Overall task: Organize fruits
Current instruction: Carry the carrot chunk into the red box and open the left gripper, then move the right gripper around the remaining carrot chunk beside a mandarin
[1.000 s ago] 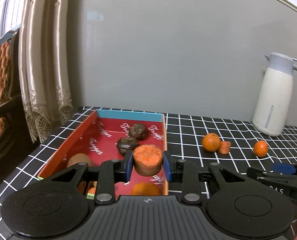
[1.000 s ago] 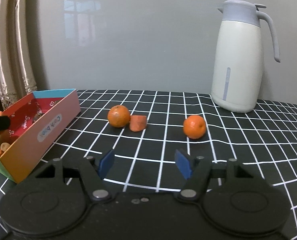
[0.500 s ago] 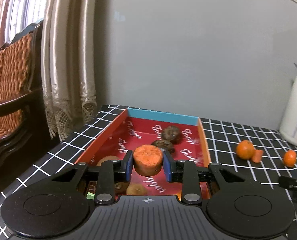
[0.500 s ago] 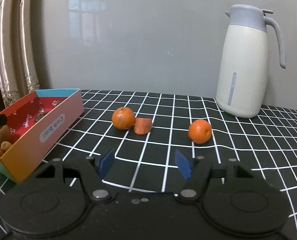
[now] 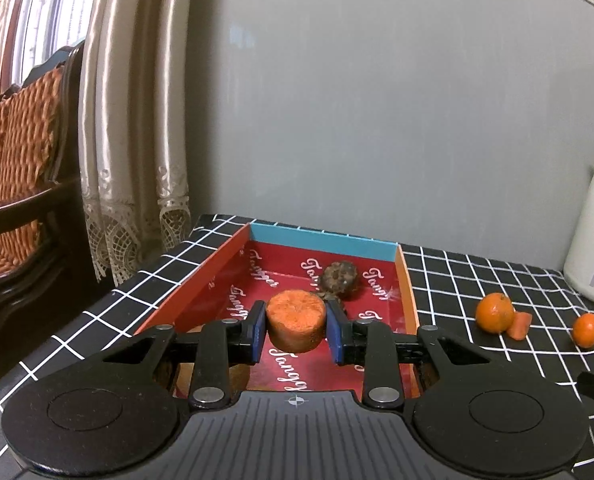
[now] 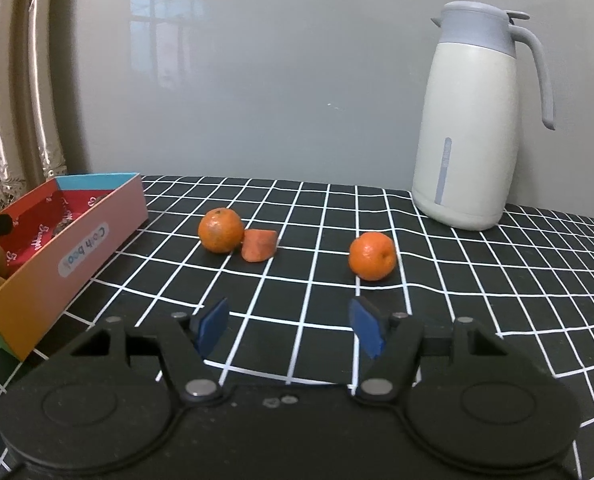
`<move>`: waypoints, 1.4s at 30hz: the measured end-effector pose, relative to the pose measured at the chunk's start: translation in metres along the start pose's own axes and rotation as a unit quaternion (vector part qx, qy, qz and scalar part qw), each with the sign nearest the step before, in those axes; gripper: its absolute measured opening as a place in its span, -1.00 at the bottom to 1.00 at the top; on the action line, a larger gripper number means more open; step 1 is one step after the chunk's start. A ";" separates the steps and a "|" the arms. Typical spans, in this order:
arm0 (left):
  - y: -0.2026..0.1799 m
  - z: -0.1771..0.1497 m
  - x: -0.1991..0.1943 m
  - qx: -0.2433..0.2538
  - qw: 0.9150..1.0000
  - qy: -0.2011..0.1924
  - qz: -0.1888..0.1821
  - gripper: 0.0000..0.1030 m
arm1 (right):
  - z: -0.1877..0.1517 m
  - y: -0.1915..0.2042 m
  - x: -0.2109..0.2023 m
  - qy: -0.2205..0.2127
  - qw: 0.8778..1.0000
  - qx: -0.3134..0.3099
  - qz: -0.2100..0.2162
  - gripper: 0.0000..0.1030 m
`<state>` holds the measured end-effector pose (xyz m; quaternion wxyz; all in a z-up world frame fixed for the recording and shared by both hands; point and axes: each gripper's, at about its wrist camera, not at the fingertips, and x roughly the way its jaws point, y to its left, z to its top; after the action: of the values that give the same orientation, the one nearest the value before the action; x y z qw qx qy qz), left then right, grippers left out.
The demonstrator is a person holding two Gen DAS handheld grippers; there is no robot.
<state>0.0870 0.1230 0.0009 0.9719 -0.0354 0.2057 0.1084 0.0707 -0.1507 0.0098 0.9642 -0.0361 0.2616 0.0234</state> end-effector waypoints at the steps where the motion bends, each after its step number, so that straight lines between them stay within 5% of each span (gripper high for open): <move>1: -0.001 -0.001 0.001 0.003 1.000 0.000 0.002 -0.39 | 0.000 -0.001 -0.001 -0.001 1.000 0.001 -0.001 0.28; 3: -0.004 -0.003 0.002 0.014 1.000 0.002 0.008 -0.31 | 0.001 -0.003 -0.002 -0.002 1.000 0.003 -0.001 0.28; 5: -0.007 -0.004 0.001 0.014 1.000 0.002 0.007 0.05 | 0.001 -0.004 -0.003 -0.003 1.000 0.004 -0.001 0.28; 12: -0.008 -0.005 -0.004 0.007 1.000 -0.005 0.009 0.30 | 0.001 -0.006 -0.005 -0.004 1.000 -0.001 -0.001 0.28; 16: -0.011 -0.005 -0.012 0.007 0.999 -0.029 0.029 0.98 | 0.001 -0.006 -0.006 -0.004 1.000 -0.001 -0.001 0.28; 20: -0.013 -0.006 -0.022 0.009 0.998 -0.051 0.037 1.00 | 0.000 -0.004 -0.005 -0.004 1.000 -0.004 0.001 0.28; 42: -0.019 -0.016 -0.033 0.036 0.999 -0.022 0.028 1.00 | -0.002 0.000 -0.004 -0.006 1.000 -0.004 0.000 0.28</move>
<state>0.0557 0.0961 0.0005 0.9735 0.0080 0.1888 0.1287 0.0665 -0.1512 0.0099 0.9655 -0.0403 0.2560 0.0245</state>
